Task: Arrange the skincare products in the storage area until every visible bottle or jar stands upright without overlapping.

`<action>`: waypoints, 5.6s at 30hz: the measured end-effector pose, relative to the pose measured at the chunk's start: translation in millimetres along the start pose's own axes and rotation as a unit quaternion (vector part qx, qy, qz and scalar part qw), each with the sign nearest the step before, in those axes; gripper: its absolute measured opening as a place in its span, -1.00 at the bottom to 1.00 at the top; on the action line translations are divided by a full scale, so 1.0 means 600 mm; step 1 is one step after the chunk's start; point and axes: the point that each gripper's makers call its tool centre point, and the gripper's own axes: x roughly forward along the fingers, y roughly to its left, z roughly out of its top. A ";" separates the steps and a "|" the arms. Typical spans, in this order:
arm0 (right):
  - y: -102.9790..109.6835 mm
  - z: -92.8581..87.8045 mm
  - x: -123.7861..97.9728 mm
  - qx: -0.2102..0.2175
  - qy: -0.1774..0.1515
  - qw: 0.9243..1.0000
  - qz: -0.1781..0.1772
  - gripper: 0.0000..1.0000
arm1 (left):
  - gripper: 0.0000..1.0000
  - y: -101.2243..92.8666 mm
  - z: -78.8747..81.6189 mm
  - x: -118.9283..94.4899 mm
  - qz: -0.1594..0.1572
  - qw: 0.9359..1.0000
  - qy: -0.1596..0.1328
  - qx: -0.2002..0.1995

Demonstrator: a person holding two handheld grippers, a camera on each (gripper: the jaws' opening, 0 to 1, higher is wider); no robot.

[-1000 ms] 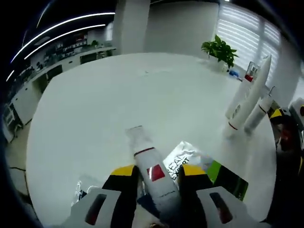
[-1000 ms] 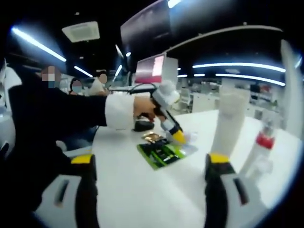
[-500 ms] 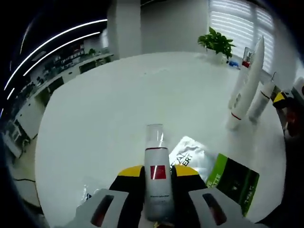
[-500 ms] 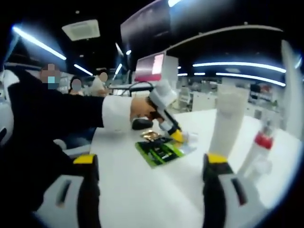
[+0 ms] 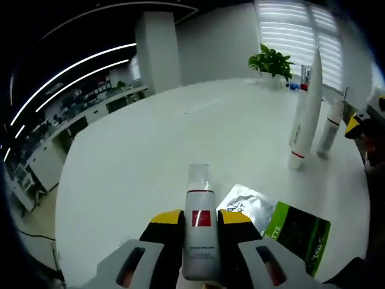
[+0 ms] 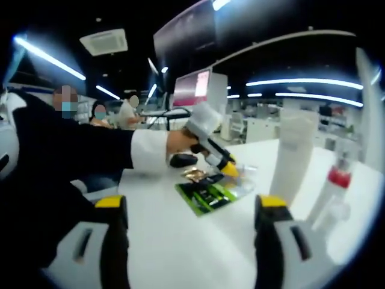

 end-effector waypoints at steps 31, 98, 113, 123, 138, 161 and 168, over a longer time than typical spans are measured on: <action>0.015 0.017 0.013 0.036 -0.035 0.999 0.014 0.68 | -0.59 -0.025 0.038 -0.144 0.113 0.978 -0.125 0.123; 0.040 0.160 -0.036 0.143 -0.267 0.952 0.047 -0.23 | -0.58 -0.275 0.090 -0.299 -0.005 0.912 -0.401 0.088; 0.019 0.151 -0.035 0.179 -0.267 0.947 0.020 -0.25 | -0.58 -0.310 0.090 -0.284 -0.026 0.909 -0.402 0.107; 0.007 0.141 -0.039 0.209 -0.274 0.939 0.005 -0.37 | -0.58 -0.324 0.092 -0.274 -0.025 0.909 -0.401 0.112; -0.005 0.144 -0.041 0.223 -0.282 0.933 -0.001 -0.50 | -0.58 -0.336 0.095 -0.273 -0.003 0.902 -0.406 0.146; -0.003 0.137 -0.033 0.241 -0.271 0.932 0.007 -0.48 | -0.58 -0.339 0.094 -0.274 0.024 0.897 -0.404 0.180; 0.000 0.132 -0.030 0.250 -0.265 0.931 0.011 -0.46 | -0.58 -0.343 0.094 -0.275 0.044 0.891 -0.402 0.204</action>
